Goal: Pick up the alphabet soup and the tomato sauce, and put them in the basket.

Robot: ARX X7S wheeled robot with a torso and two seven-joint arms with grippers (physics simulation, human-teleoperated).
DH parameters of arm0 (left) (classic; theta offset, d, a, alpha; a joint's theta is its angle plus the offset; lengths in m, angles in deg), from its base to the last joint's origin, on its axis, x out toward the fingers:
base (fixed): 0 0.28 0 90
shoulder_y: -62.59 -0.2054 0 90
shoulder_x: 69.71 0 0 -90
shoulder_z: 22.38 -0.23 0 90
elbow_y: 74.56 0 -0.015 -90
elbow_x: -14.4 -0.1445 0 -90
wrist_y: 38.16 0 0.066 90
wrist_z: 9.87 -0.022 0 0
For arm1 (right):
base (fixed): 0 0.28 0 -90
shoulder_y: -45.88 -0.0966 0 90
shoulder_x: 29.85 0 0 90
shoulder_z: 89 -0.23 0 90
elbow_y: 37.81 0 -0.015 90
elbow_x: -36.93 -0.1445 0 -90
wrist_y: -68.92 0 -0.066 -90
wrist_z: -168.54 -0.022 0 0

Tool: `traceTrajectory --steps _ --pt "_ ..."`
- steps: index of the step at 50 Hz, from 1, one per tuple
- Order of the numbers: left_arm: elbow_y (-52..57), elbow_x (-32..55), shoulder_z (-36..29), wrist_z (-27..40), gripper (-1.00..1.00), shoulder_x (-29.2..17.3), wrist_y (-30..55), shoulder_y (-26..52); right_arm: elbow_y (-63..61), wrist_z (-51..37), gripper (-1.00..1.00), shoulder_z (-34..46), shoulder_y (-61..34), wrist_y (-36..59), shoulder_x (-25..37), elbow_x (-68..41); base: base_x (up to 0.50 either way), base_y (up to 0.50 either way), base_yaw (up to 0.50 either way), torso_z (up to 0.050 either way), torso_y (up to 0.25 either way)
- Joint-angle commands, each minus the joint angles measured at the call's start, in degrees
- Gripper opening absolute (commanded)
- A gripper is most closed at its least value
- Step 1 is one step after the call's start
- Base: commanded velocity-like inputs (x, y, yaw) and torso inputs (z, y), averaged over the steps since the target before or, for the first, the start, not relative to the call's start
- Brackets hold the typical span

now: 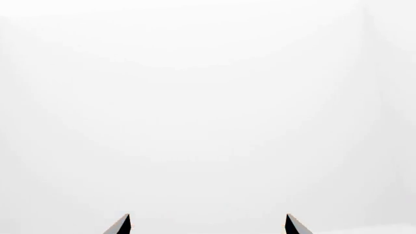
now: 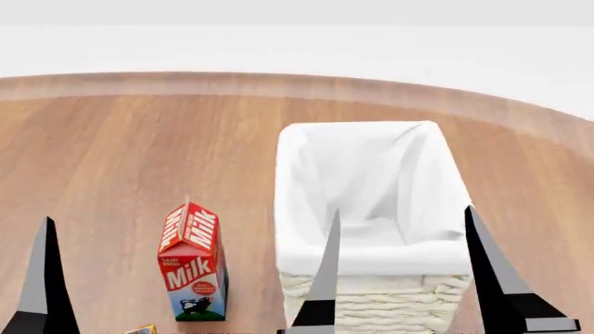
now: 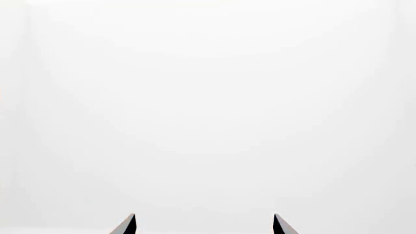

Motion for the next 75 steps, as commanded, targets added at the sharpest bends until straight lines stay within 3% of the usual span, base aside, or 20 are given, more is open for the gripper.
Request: traceTrajectory --steps 1,38,46,54,75 --pt "-0.4 1.1 -2.1 2.4 1.00 -2.0 -1.2 1.3 -0.2 -1.2 1.00 0.0 -0.2 -0.2 1.0 -1.6 -0.02 -0.50 0.00 0.000 0.000" --pt "-0.9 2.8 -5.4 5.6 1.00 -4.6 -3.1 3.5 -0.4 -9.4 1.00 1.6 -2.0 0.1 6.0 -2.2 -0.02 -0.50 0.00 0.000 0.000" --pt "-1.8 2.7 -5.6 5.5 1.00 -4.9 -4.5 3.2 -0.7 -16.9 1.00 6.2 -4.2 -3.1 12.5 -4.5 0.00 0.00 0.00 0.000 0.000" --pt "-1.1 3.3 -5.9 6.1 1.00 -5.3 -3.9 3.9 0.1 -17.4 1.00 7.1 -3.6 -4.9 13.8 -4.8 0.00 0.00 0.05 0.000 0.000" --pt "-0.1 4.6 -7.4 8.4 1.00 -6.9 -3.9 5.6 0.2 -18.2 1.00 10.6 -4.7 -5.7 15.9 -4.6 0.00 0.00 0.50 0.000 0.000"
